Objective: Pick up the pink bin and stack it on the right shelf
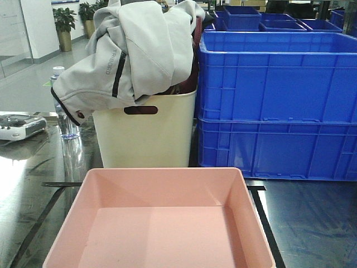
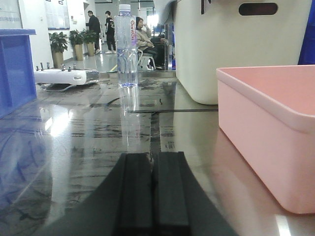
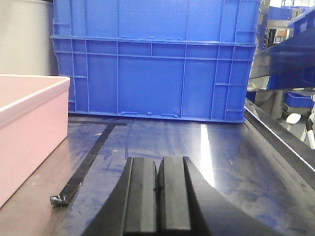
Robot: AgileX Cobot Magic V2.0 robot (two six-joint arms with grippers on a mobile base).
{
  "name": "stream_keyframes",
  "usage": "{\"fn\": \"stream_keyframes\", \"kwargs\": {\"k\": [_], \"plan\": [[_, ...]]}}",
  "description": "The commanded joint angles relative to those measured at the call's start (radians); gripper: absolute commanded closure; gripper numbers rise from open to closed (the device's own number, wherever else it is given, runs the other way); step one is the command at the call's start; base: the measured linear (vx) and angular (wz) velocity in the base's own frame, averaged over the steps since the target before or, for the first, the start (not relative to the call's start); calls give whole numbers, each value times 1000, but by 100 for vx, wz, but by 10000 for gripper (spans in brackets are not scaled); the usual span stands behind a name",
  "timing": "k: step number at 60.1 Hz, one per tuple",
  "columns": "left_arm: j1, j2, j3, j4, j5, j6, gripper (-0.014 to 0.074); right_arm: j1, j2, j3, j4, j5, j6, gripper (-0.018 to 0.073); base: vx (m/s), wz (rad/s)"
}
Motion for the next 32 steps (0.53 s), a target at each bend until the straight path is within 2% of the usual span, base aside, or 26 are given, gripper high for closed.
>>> {"fn": "stream_keyframes", "kwargs": {"k": [1,32], "plan": [[-5,-20,14,0,-88,-8,603,-5,-12,5,-2,-94,-14,571,0,0],[-5,-20,14,0,-88,-8,603,-5,-11,5,10,-94,-14,571,0,0]]}}
